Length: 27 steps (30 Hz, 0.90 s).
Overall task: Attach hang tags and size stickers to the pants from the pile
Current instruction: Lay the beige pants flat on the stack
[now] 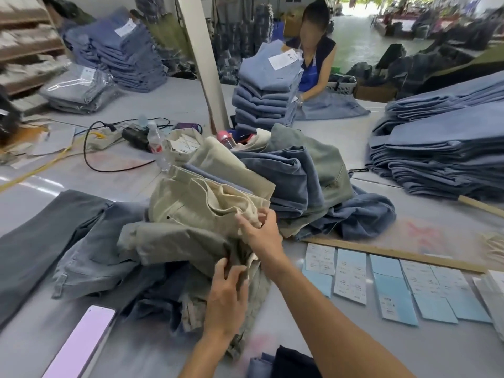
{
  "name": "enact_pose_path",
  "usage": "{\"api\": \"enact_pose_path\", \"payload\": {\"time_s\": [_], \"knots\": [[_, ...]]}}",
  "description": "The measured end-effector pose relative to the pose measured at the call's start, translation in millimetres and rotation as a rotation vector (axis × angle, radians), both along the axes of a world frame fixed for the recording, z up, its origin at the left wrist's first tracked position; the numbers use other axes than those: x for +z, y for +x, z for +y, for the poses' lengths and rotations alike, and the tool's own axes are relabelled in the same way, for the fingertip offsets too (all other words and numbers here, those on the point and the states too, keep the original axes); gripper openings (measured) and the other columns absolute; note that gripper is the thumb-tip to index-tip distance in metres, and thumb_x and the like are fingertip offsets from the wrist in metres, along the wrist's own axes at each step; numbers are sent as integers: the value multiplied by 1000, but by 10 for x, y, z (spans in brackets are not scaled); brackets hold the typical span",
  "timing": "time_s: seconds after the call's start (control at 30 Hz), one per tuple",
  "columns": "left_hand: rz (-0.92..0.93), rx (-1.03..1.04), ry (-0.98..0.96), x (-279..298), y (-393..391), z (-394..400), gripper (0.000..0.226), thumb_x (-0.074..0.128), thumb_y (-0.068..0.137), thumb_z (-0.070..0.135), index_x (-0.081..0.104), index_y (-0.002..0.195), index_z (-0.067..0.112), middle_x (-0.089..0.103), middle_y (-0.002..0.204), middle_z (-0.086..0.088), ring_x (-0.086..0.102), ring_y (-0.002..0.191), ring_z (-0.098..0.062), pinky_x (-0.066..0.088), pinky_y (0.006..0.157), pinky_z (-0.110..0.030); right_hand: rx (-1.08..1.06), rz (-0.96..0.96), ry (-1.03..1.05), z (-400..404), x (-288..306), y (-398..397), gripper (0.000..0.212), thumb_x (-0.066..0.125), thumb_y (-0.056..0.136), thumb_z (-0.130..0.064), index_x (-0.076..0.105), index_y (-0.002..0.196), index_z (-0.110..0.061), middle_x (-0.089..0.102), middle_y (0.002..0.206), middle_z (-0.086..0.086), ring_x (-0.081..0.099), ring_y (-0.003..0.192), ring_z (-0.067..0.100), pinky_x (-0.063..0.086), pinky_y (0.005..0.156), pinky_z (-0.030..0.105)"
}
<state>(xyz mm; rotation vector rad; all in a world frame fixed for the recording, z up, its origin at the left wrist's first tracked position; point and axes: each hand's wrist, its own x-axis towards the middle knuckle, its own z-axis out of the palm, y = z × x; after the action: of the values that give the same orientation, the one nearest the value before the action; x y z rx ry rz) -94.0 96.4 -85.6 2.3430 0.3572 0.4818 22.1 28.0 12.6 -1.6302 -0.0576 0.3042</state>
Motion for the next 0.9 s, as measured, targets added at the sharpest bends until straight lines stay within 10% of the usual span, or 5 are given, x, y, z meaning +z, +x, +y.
{"api": "enact_pose_path", "payload": {"time_s": [0.27,0.33,0.43,0.73,0.9], "knots": [[-353,880,-722,-45,-443,603,29,57,92,-3,61,92,26,66,96,-13,64,90,-36,54,74,-31,479,-552,-459,42,-405,-518,24,66,82,-13,68,106,-14,67,103,6,56,94,21,42,76,32],[-406,806,-736,102,-323,806,10,63,92,27,57,98,32,67,101,-13,63,82,-23,51,69,-23,653,-628,-630,0,-525,-676,40,68,80,-15,64,120,-16,63,119,6,52,105,27,43,89,35],[-210,621,-800,230,-46,897,60,75,84,57,48,122,18,65,108,-10,65,92,-24,55,81,-40,737,-728,-728,-14,-599,-822,59,66,76,-10,57,135,-14,55,135,6,48,115,32,38,101,34],[-242,403,-911,226,-34,803,27,73,91,5,71,104,29,71,113,-9,69,104,-26,60,74,-32,402,-458,-638,0,-456,-608,79,70,89,-24,29,155,-35,45,145,2,49,129,23,47,100,36],[-645,423,-790,676,-37,630,38,69,91,13,54,123,27,65,117,-5,65,104,-10,52,91,-21,236,-349,-571,214,200,-329,10,63,83,-23,59,93,-24,69,89,0,64,89,30,52,74,41]]}}
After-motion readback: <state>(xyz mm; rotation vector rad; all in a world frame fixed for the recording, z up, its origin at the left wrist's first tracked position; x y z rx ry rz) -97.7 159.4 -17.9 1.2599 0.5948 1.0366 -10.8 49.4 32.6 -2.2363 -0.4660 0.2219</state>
